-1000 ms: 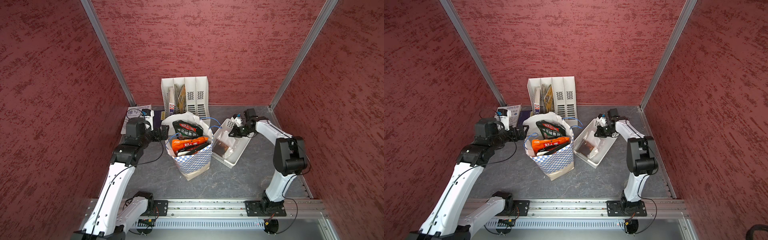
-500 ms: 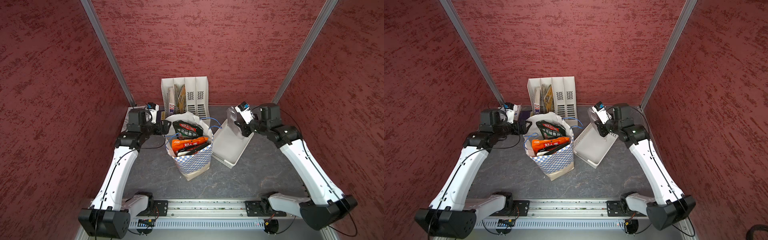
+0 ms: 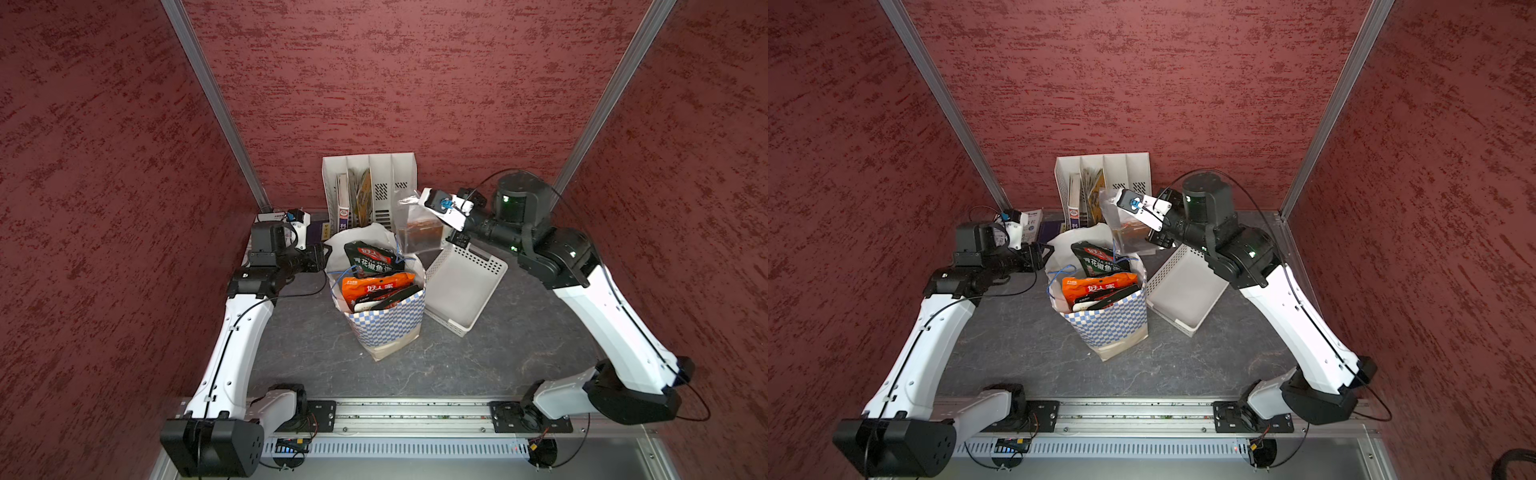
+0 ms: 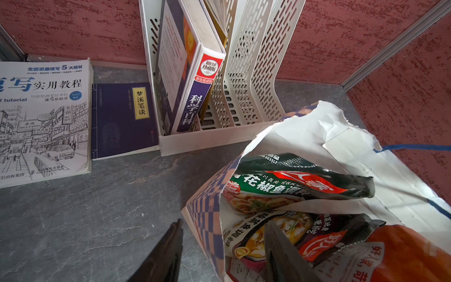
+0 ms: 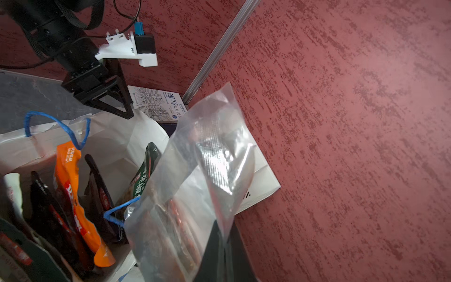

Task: Place the condiment packets inside the bag
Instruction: Place the condiment packet in the paper bag.

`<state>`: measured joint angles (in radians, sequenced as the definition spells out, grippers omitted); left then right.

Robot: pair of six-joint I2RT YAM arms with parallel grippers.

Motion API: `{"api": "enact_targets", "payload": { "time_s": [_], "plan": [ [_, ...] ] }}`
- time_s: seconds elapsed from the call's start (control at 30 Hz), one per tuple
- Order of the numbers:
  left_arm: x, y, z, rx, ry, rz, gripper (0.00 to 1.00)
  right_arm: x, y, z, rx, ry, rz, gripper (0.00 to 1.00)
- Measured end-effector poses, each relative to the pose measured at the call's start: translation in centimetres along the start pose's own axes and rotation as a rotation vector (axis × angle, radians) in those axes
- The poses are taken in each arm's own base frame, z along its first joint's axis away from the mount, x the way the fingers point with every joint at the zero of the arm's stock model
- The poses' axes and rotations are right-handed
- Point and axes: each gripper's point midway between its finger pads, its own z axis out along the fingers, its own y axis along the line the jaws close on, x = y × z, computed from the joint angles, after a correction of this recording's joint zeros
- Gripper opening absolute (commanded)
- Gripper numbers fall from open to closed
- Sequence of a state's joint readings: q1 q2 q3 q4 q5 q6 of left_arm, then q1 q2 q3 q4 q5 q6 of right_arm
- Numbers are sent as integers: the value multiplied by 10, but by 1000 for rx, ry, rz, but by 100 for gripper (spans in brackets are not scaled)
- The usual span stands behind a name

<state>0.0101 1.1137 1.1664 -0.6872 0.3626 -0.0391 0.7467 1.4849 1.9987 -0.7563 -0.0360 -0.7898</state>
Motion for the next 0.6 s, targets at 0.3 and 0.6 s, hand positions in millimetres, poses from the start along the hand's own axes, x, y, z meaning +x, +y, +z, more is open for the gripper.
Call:
{"api": "enact_targets", "payload": {
  "time_s": [0.3, 0.6],
  "plan": [
    [5, 0, 3, 19, 7, -35, 34, -37, -21, 42, 76, -33, -82, 0],
    [6, 2, 3, 18, -1, -45, 13, -60, -52, 54, 251, -15, -131, 0]
  ]
}}
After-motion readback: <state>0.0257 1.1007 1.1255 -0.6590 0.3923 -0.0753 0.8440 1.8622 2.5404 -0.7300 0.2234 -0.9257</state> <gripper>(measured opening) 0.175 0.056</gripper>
